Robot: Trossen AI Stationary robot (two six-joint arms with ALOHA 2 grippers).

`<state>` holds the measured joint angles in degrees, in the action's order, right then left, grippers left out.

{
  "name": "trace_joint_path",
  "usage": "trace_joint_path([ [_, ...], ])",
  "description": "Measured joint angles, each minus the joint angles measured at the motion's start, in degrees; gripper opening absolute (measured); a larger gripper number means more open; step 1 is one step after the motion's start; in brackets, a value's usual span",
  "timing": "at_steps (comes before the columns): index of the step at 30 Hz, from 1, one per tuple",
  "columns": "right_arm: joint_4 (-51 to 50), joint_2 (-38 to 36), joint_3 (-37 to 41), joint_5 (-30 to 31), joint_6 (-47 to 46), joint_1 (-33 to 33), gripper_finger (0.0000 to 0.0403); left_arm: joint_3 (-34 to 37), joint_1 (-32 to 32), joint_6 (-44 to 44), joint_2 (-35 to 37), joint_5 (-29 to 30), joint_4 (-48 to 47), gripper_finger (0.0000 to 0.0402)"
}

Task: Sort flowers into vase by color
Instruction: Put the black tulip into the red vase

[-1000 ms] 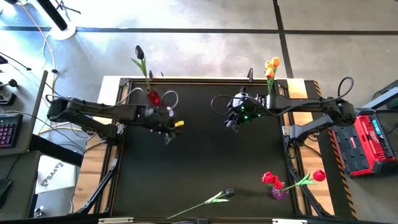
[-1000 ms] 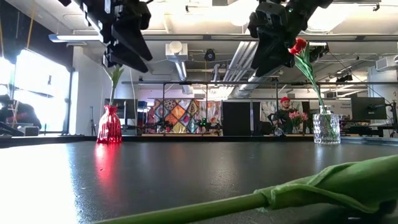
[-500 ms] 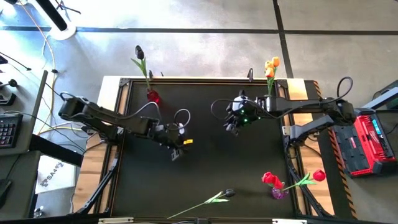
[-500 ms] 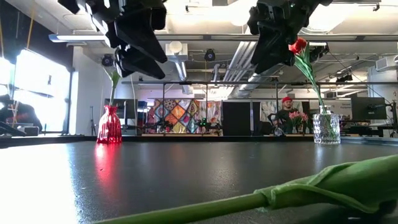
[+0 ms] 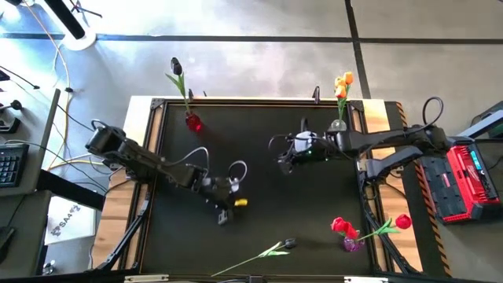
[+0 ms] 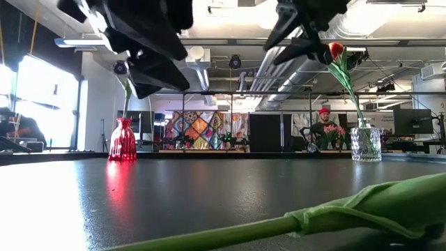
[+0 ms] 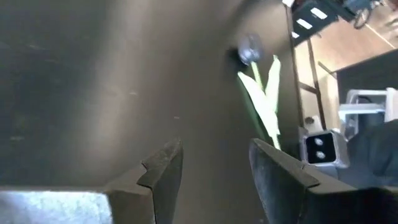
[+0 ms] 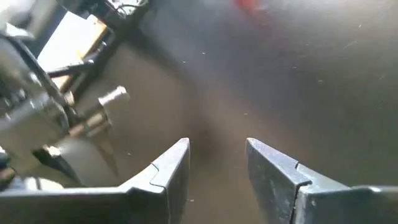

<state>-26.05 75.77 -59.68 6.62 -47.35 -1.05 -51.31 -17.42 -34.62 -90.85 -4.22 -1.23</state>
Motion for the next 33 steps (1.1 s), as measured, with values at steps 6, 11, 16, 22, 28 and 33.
trace_joint_path([
  [6,0.60,0.00,0.00,4.64,-7.76,-6.67,0.0145,0.00,-4.56,-0.79,-2.38,4.66,2.56,0.0172],
  [11,-0.77,0.00,0.00,8.78,-13.34,-13.16,0.0145,0.02,-6.51,-1.36,-4.70,4.91,7.72,0.0172],
  [16,-5.26,0.00,0.00,10.90,-20.37,-18.58,0.0145,-0.02,-8.35,-6.73,-7.49,11.52,15.38,0.0172],
  [22,-9.09,0.00,0.00,14.11,-28.08,-24.11,0.0145,-3.43,-9.96,-7.21,-10.68,13.99,15.22,0.0172],
  [28,-10.51,0.02,0.00,15.59,-32.71,-27.38,0.0145,-11.02,-12.66,-2.55,-15.28,14.03,8.68,0.0172],
  [33,-10.30,0.02,0.00,16.00,-34.05,-28.64,0.0145,-15.51,-13.89,-2.28,-19.26,14.24,4.11,0.0172],
])
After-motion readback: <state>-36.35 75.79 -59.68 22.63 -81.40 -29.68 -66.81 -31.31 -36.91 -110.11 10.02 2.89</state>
